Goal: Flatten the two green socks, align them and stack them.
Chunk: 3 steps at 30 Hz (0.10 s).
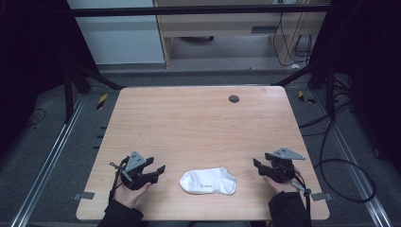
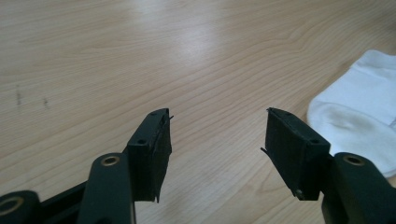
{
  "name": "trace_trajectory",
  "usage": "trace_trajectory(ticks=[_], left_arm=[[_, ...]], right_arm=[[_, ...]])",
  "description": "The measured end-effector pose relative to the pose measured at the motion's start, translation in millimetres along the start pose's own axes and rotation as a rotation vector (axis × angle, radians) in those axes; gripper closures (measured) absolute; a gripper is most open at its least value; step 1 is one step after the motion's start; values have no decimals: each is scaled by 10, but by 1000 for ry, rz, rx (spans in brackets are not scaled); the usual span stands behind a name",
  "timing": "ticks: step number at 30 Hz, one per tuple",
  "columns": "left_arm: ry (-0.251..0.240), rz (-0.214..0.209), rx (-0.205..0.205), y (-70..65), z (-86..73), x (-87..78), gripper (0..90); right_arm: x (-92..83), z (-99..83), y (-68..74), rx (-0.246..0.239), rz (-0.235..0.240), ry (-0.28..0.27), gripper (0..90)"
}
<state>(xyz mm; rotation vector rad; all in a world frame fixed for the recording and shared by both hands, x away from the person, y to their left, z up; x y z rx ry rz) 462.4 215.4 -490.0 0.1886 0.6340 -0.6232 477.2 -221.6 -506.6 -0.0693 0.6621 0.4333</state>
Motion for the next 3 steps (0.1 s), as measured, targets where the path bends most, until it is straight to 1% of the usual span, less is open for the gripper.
trace_trajectory(ticks=[1,3], left_arm=[[1,2,1,22,-6,-8,385],[-2,13,-11,88,-25,-29,372]], right_arm=[[-7,-4,-21,6,-3,-1,411],[-20,-11,-67,4,-19,-5,396]])
Point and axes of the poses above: each handheld gripper's, and its own axes: x roughly forward along the jaws, z roughly out of its top, y roughly to its left, the point moved 4 cm from there along x, roughly forward along the jaws, and after that the axes turned 4 degrees about y, right-handed, at the moved point
